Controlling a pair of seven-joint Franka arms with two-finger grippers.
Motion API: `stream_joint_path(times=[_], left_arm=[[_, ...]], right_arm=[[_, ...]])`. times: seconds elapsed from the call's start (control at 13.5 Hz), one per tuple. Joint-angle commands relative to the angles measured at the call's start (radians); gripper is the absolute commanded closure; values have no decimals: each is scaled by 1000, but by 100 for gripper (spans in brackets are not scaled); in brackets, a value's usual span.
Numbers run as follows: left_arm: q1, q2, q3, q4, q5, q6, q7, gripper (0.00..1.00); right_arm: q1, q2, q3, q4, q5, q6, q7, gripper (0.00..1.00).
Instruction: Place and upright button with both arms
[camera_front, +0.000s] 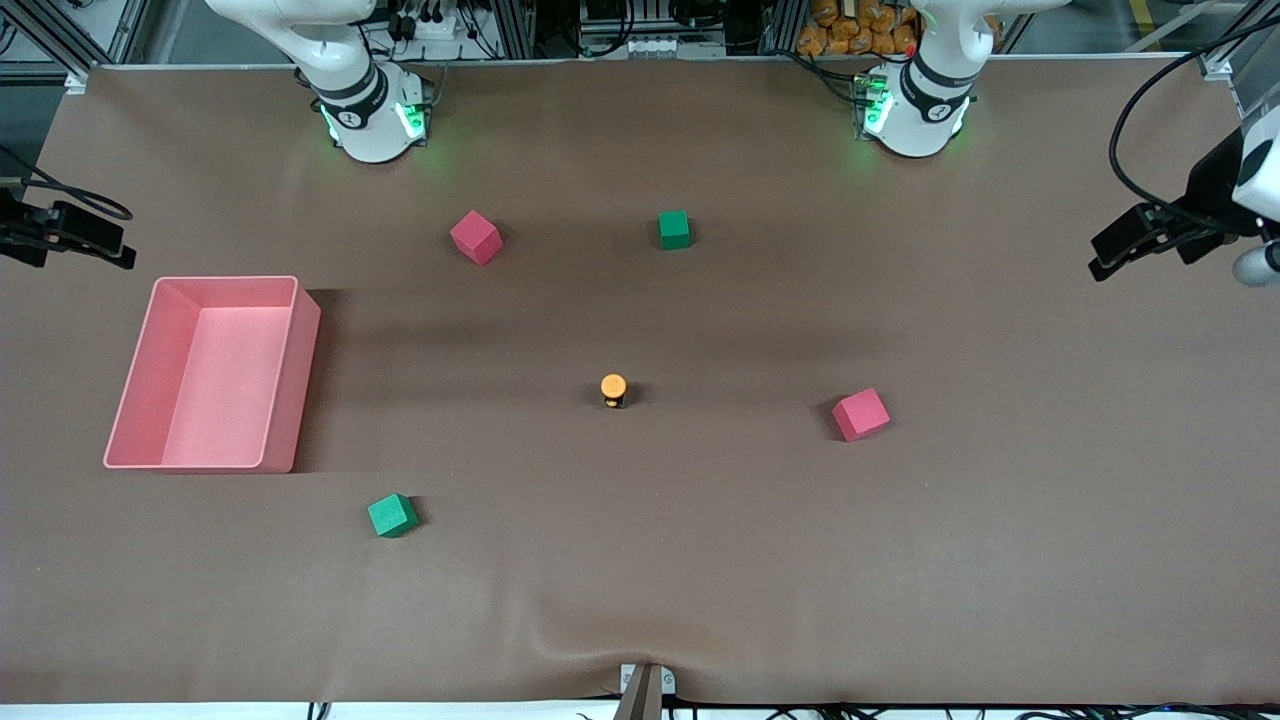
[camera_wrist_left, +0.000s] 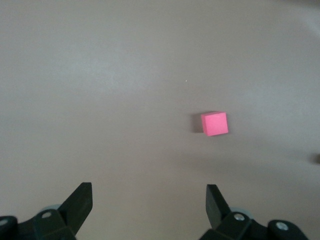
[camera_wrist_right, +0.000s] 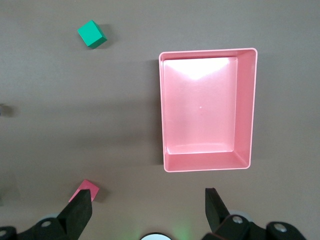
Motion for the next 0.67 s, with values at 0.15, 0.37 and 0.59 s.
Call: stream_joint_path(times=[0.15, 0.37, 0.59], left_arm=[[-24, 45, 70, 43, 7, 11, 144, 0], [-22, 42, 87, 46, -9, 11, 254, 0], [-24, 39, 94, 45, -51, 5, 262, 0]], right_arm=[[-14, -29, 3, -24, 7, 2, 10, 0], [-15, -27, 3, -22, 7, 5, 12, 0], [-15, -24, 3, -19, 14, 6, 14, 0]])
